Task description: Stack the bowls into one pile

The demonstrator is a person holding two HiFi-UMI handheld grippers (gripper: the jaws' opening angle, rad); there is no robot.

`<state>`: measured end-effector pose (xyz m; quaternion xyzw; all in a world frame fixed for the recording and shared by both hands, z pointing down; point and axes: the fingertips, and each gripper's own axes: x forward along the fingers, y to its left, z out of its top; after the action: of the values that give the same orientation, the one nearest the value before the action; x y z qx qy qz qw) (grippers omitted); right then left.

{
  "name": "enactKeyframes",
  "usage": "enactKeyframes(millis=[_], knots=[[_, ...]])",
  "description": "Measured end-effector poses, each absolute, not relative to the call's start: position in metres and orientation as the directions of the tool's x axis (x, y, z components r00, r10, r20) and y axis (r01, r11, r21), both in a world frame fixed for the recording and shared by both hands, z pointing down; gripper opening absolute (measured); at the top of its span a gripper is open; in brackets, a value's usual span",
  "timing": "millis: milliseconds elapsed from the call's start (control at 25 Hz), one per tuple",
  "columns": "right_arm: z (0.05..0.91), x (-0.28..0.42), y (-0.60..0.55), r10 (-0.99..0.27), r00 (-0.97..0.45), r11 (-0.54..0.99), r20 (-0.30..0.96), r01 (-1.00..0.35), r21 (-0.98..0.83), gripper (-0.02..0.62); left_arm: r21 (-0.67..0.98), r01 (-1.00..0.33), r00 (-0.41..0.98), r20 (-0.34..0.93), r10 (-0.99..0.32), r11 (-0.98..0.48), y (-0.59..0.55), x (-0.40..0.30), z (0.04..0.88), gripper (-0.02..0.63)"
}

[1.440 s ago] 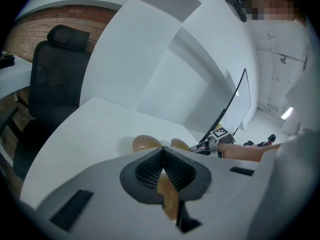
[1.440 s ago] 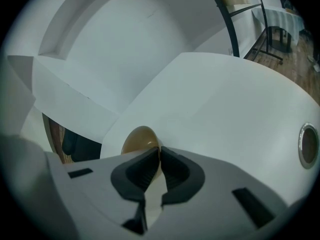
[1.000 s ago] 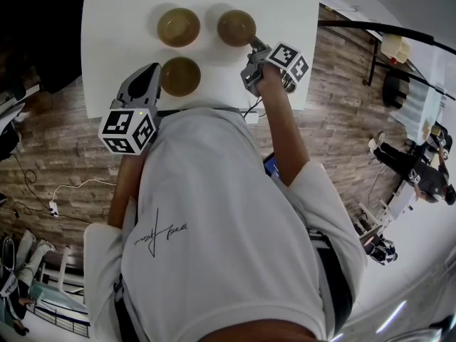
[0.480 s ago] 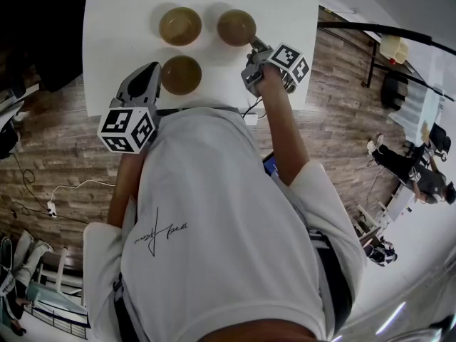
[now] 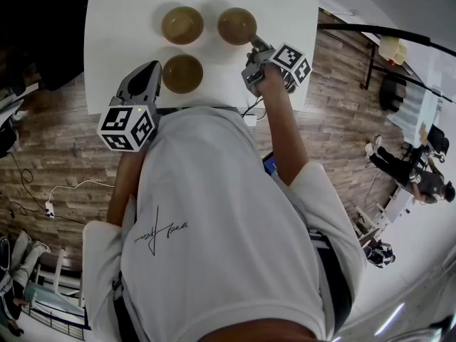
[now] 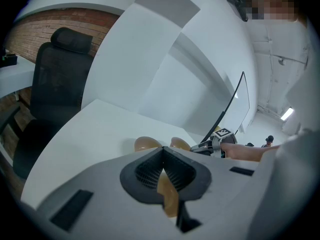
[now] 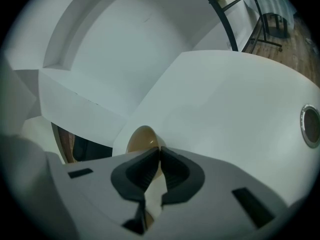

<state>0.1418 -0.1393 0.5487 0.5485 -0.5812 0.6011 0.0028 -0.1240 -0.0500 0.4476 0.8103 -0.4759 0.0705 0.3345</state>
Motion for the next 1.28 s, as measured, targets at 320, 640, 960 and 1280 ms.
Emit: enactKeyframes(millis=[320, 640, 960, 1280], knots=[[0.537, 0.137, -0.142, -0.645, -0.413, -0.298, 0.644, -0.639, -0.709, 0.023, 0.486, -0.812, 0.540, 0.417, -0.731, -0.323, -0.050, -0.122, 0.445, 0.008], [0.529, 0.130, -0.146, -0.649, -0.428, -0.276, 0.630, -0.638, -0.718, 0.023, 0.491, -0.813, 0.535, 0.412, -0.738, -0.315, -0.050, -0.127, 0.447, 0.008], [0.518, 0.119, -0.150, -0.653, -0.449, -0.252, 0.610, -0.631, -0.734, 0.023, 0.492, -0.811, 0.535, 0.406, -0.741, -0.317, -0.047, -0.129, 0.446, 0.008], [0.511, 0.109, -0.152, -0.647, -0.474, -0.229, 0.597, -0.626, -0.746, 0.023, 0.493, -0.815, 0.524, 0.402, -0.751, -0.304, -0.044, -0.132, 0.446, 0.008]])
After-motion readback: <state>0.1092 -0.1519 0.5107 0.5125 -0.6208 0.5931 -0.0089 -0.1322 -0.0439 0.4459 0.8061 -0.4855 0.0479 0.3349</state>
